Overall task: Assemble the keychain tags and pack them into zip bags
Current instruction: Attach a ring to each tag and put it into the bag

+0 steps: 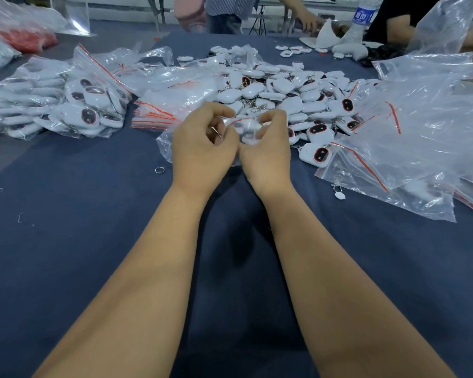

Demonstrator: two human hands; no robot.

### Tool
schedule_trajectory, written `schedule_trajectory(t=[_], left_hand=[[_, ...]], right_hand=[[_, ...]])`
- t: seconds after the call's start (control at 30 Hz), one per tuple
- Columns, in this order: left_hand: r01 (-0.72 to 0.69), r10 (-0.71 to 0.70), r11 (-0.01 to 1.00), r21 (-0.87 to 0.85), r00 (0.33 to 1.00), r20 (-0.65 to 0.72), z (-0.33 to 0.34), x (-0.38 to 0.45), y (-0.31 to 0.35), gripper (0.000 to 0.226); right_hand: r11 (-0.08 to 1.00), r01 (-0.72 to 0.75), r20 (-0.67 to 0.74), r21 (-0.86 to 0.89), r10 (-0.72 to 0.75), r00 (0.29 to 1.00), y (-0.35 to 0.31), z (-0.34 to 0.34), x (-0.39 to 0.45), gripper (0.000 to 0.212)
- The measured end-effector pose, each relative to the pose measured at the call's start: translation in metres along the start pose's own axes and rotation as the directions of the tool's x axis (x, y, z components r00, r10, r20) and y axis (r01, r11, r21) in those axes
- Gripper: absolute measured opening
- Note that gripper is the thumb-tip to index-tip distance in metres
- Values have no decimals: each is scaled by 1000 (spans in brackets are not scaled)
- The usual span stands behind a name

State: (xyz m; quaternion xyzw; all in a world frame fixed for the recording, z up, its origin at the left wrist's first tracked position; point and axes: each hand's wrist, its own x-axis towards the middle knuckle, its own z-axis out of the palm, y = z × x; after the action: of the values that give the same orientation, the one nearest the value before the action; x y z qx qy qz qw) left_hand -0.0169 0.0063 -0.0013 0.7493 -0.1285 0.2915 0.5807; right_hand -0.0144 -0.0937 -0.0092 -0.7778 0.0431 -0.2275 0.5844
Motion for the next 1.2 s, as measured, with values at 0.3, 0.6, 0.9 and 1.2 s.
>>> schedule_trajectory(t=[0.3,0.6,0.9,1.2], left_hand=[[54,-64,997,57,983,173,4,0,-8,16],[165,-212,944,286,967,143,0,1,-8,32],[-37,44,999,26,877,-479,-14,8,-2,25],[-46,-75,913,405,958,278,-2,4,-17,28]], right_hand=[[980,-10,149,-197,40,988,3,1,1,12],[997,-52,298,60,32,954,0,-3,-2,52],[996,-88,80,-18,89,993,-7,-5,0,29],[753,-32,-19,-657,27,999,-3,-14,2,52]])
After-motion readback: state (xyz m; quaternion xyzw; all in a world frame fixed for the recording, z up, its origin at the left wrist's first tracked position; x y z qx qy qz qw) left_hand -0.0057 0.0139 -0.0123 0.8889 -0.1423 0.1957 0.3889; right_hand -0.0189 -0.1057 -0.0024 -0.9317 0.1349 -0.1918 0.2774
